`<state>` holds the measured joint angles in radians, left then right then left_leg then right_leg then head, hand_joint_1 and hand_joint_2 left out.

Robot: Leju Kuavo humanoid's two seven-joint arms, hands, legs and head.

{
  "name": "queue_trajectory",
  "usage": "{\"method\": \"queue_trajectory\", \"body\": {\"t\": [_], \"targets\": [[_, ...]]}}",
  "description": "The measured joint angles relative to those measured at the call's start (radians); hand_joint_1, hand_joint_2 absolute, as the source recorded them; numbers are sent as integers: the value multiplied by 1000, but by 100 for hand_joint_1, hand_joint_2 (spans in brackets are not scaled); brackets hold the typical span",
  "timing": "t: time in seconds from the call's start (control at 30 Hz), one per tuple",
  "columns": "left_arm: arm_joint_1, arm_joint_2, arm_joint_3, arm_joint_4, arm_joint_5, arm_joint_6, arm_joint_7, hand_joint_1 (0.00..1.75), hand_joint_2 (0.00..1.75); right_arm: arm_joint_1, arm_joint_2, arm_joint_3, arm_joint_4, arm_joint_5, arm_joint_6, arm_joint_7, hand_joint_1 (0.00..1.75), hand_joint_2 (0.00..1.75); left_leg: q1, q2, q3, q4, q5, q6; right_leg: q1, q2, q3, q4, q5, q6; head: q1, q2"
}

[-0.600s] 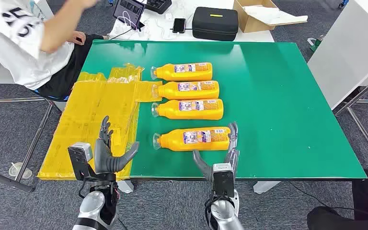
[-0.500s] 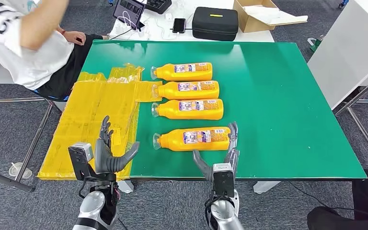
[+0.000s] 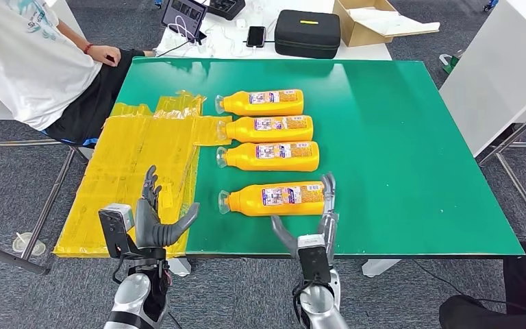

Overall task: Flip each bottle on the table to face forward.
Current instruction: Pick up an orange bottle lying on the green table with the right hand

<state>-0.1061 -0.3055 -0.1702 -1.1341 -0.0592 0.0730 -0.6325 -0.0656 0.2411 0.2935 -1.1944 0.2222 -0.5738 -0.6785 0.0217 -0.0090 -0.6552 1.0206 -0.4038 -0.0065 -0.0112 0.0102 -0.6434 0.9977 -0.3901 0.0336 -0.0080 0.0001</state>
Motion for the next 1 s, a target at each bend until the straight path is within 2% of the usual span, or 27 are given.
{"method": "queue_trajectory", "body": {"t": [0.17, 0.37, 0.6, 0.77, 1.0], "targets": [[0, 2, 3, 0, 3, -2, -2, 0, 175, -61, -29, -19, 25, 128, 105, 133, 0, 175, 0, 0, 0, 0, 0, 0, 0, 0, 0, 0, 0, 0, 0, 0], [-1, 7, 9, 0, 6, -8, -7, 0, 175, -165, -88, -29, 38, 270, 172, 275, 0, 175, 0, 0, 0, 0, 0, 0, 0, 0, 0, 0, 1, 0, 0, 0], [-3, 8, 15, 2, 5, -8, -12, 0, 175, -287, -147, -18, 82, 366, 274, 411, 0, 175, 0, 0, 0, 0, 0, 0, 0, 0, 0, 0, 1, 0, 0, 0], [-7, 9, 22, 13, -2, -11, -17, 0, 175, -354, -178, 22, 180, 385, 419, 449, 0, 175, 0, 0, 0, 0, 0, 0, 0, 0, 0, 0, 0, 0, 0, 0], [-29, 9, 32, 39, -6, -23, -26, 0, 175, -418, -210, 101, 315, 339, 594, 400, 0, 175, 0, 0, 0, 0, 0, 0, 0, 0, 0, 0, 1, 0, 0, 0]]}}
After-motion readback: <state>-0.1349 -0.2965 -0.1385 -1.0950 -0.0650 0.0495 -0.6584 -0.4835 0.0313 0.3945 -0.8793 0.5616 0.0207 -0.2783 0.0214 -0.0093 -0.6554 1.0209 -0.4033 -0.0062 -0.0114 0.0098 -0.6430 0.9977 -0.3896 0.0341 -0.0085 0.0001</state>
